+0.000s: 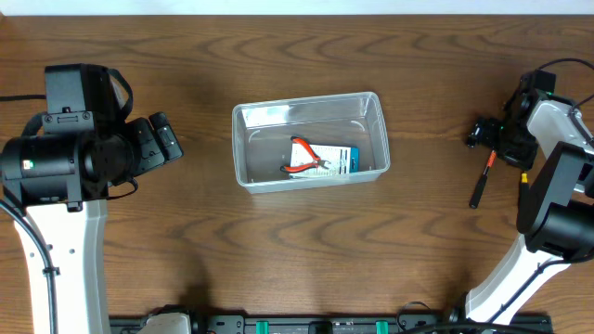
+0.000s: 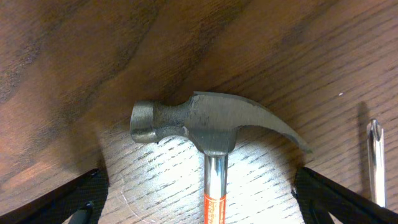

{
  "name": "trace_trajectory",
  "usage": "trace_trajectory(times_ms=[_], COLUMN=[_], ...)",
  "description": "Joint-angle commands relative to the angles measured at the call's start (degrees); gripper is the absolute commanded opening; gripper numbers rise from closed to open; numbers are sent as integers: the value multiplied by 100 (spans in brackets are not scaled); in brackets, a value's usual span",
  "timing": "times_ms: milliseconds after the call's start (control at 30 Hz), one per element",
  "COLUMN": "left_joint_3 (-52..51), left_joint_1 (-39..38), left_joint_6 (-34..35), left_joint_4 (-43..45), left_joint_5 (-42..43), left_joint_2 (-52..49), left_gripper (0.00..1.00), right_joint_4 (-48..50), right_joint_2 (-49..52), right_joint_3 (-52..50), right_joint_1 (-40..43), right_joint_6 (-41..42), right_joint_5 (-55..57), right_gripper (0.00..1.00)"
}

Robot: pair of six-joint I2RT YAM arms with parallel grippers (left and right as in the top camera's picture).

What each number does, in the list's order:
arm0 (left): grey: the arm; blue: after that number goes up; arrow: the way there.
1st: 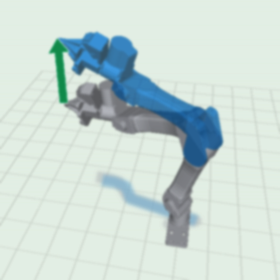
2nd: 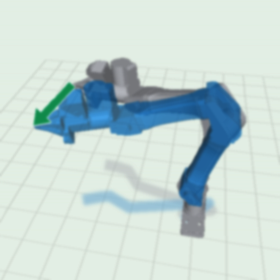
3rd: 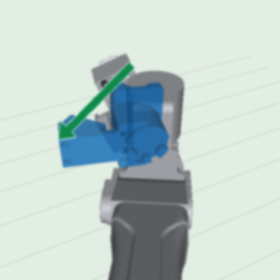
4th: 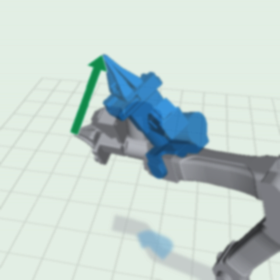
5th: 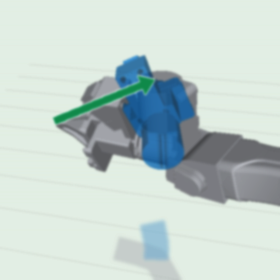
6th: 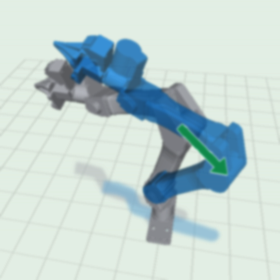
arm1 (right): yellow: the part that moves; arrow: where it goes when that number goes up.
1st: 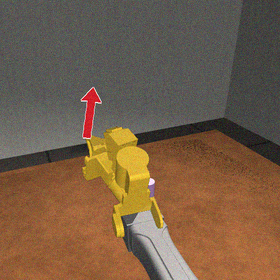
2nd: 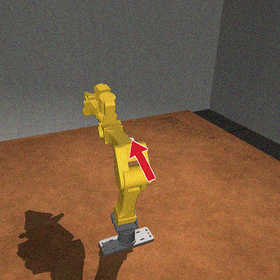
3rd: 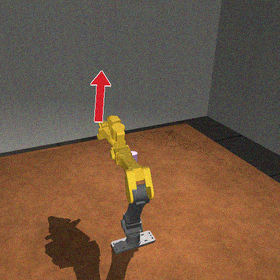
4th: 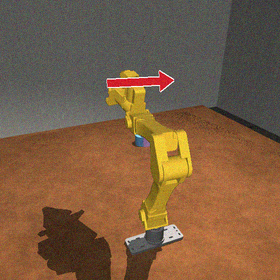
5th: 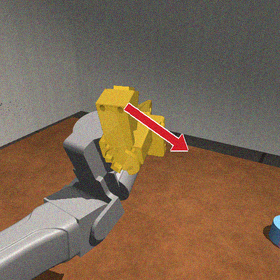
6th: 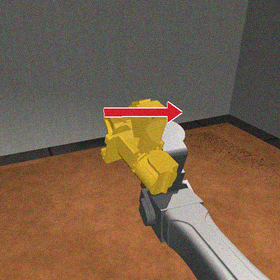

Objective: Pack container
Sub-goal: 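Move the right gripper to the red-handled hammer and grasp it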

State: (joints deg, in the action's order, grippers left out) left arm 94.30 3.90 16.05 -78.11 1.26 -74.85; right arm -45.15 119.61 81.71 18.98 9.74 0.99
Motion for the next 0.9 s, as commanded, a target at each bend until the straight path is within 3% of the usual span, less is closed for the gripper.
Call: trace_trajectory(times_ms=[0, 100, 167, 433, 567, 800, 867], left_joint_3=[-33, -33, -33, -33, -33, -33, -33], left_joint_1=[-11, -11, -11, -11, -11, -11, -11], left_joint_6=[-96, -94, -94, -96, -96, -96, -96], left_joint_4=[-2, -2, -2, -4, -4, -4, -4], left_joint_5=[-66, -66, -66, -66, -66, -66, -66], left_joint_2=[-11, -11, -11, -11, -11, -11, -11], left_gripper=[98, 98, 98, 98, 98, 98, 98], right_joint_4=[37, 31, -22, -140, -201, -227, -205], right_joint_2=[330, 330, 330, 330, 330, 330, 330], right_joint_3=[-15, -15, -15, -15, -15, -15, -15], right_joint_1=[-20, -20, -20, -20, -20, -20, -22], right_joint_6=[-85, -83, -83, -79, -79, -81, -83], right_joint_5=[-149, -151, -149, -149, -151, -195, -354], right_gripper=[93, 84, 72, 45, 27, 11, 1])
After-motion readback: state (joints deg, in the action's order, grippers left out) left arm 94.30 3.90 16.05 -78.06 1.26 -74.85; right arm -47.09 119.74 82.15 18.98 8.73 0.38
